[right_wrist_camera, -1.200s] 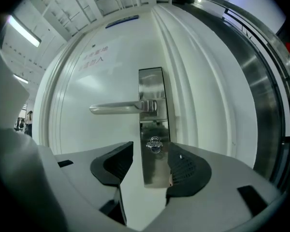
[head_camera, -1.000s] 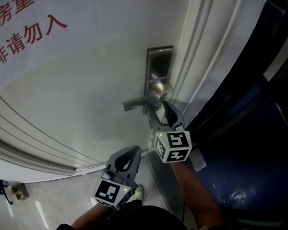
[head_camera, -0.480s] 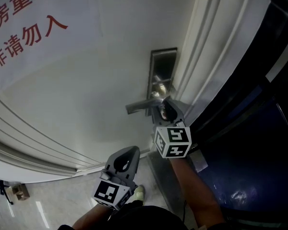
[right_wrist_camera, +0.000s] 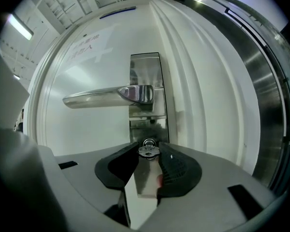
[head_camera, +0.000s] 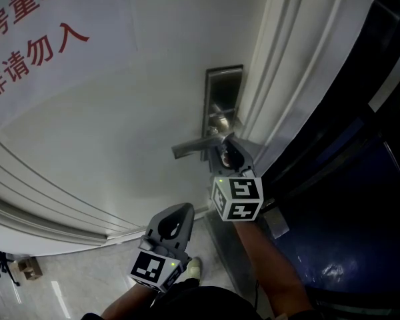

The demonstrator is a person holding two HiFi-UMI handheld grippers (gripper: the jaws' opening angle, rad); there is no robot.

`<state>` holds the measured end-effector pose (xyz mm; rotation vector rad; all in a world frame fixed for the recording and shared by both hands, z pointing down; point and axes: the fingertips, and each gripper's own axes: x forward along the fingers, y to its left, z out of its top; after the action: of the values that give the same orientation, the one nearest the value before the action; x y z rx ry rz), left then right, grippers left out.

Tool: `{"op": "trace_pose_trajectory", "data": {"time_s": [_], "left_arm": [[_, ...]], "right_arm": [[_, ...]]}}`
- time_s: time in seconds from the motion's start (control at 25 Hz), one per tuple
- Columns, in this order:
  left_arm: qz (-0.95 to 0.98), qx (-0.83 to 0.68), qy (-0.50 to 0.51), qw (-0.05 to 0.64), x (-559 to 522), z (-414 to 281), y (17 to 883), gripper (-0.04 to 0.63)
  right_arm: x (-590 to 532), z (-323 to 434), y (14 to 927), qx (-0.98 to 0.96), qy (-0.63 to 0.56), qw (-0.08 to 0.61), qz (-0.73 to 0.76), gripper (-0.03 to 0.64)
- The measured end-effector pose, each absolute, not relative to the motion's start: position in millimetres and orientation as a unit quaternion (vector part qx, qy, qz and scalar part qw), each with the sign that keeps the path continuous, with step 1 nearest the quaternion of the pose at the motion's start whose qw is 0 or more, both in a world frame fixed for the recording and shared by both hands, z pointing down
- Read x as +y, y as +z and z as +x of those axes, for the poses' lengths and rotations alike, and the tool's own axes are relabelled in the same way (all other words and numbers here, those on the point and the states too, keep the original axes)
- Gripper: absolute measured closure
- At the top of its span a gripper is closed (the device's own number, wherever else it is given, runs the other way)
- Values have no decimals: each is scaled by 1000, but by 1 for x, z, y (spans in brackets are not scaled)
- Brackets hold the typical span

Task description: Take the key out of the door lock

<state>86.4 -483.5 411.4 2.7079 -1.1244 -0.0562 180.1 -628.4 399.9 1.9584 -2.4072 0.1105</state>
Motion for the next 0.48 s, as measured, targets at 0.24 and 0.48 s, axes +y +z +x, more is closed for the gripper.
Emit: {"op": "trace_pose_trajectory", "data": {"time_s": [0.24,0.48], "left_arm": [[921,-375,-19,101,-480,92,411,591],[924,-369,-22,100,-469,100,406,591]], "right_arm": [[-617,182,400,-777,28,24,629,483],[-602,186,397,-778,26,25,628,483]]}}
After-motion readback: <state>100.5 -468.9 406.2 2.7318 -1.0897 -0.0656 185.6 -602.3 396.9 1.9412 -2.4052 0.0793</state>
